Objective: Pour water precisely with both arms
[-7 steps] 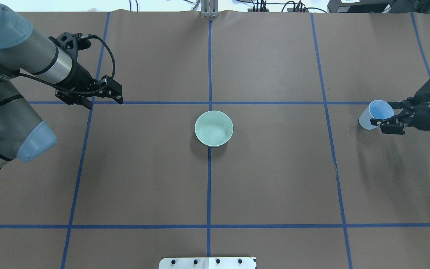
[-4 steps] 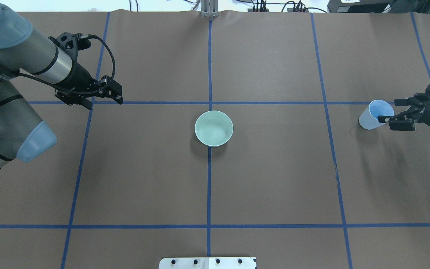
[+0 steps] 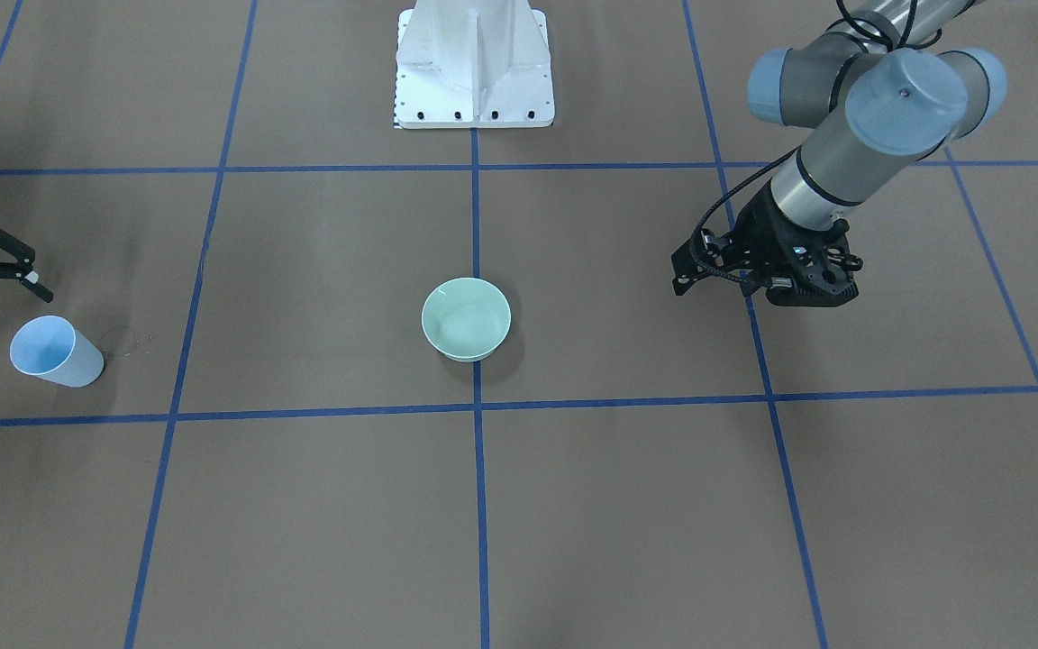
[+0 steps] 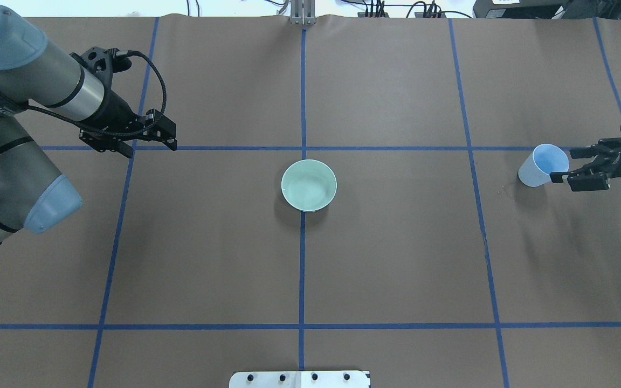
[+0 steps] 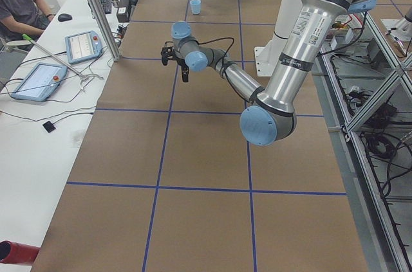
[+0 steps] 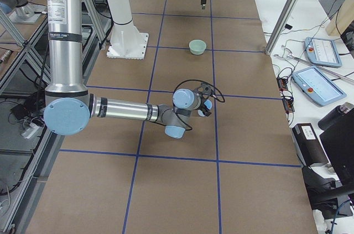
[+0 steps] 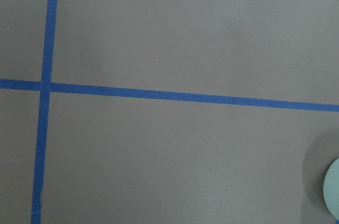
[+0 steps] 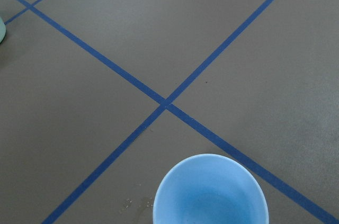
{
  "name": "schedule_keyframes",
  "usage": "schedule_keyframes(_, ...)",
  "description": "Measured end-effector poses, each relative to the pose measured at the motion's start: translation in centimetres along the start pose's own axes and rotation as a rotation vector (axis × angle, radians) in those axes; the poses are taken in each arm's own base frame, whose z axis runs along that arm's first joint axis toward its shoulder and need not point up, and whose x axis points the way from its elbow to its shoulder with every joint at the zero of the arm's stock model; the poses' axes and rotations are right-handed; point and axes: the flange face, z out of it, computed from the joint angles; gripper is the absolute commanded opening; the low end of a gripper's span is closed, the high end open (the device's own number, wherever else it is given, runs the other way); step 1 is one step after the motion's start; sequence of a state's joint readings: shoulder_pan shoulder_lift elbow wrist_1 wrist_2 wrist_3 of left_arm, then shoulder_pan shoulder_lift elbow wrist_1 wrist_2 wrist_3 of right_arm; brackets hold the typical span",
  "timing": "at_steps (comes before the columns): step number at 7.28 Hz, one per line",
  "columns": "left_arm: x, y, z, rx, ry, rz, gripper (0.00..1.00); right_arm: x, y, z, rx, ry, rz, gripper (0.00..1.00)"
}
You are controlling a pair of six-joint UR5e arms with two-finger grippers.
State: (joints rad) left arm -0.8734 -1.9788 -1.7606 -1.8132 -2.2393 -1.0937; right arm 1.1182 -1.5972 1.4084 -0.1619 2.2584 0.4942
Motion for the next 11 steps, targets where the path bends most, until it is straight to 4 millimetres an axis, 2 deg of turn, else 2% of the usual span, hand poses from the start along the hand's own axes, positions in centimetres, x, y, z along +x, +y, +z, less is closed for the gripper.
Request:
schedule_keyframes(3, 0.4, 0.1, 0.0, 0.005, 0.0, -0.03, 0.99, 3.5, -1.1, -2.9, -0.007, 0.103, 0.082, 1.0)
schedule_keyframes(4, 1.3, 0.4, 0.3, 0.003, 0.001, -0.039, 0.99, 5.0, -1.3, -3.7, -0.023, 0.155, 0.069, 1.0)
schedule_keyframes(5, 3.5, 1.4, 1.4, -0.001, -0.006, -0.047, 0.99, 6.9, -1.7, -5.1, -0.056, 0.221, 0.023, 1.0)
schedule_keyframes(6, 7.2, 2.6, 3.2, 0.001, -0.022, -0.054, 0.99, 8.0, -2.6, -6.5, -0.111, 0.27, 0.003, 1.0)
schedule_keyframes(8, 15.2, 3.9, 7.4, -0.007, -0.055, -0.046, 0.99, 7.4, -5.0, -8.3, -0.213, 0.311, 0.059, 1.0)
schedule_keyframes(9, 18.2, 4.1, 9.7, -0.014, -0.074, -0.044, 0.99, 7.2, -5.1, -8.7, -0.24, 0.316, 0.083, 1.0)
schedule_keyframes(10, 20.6, 4.0, 11.7, -0.02, -0.093, -0.046, 0.99, 7.1, -4.6, -9.0, -0.255, 0.317, 0.099, 1.0)
schedule_keyframes(11, 21.8, 3.8, 13.1, -0.023, -0.102, -0.046, 0.93, 7.2, -4.2, -9.3, -0.26, 0.317, 0.108, 1.0)
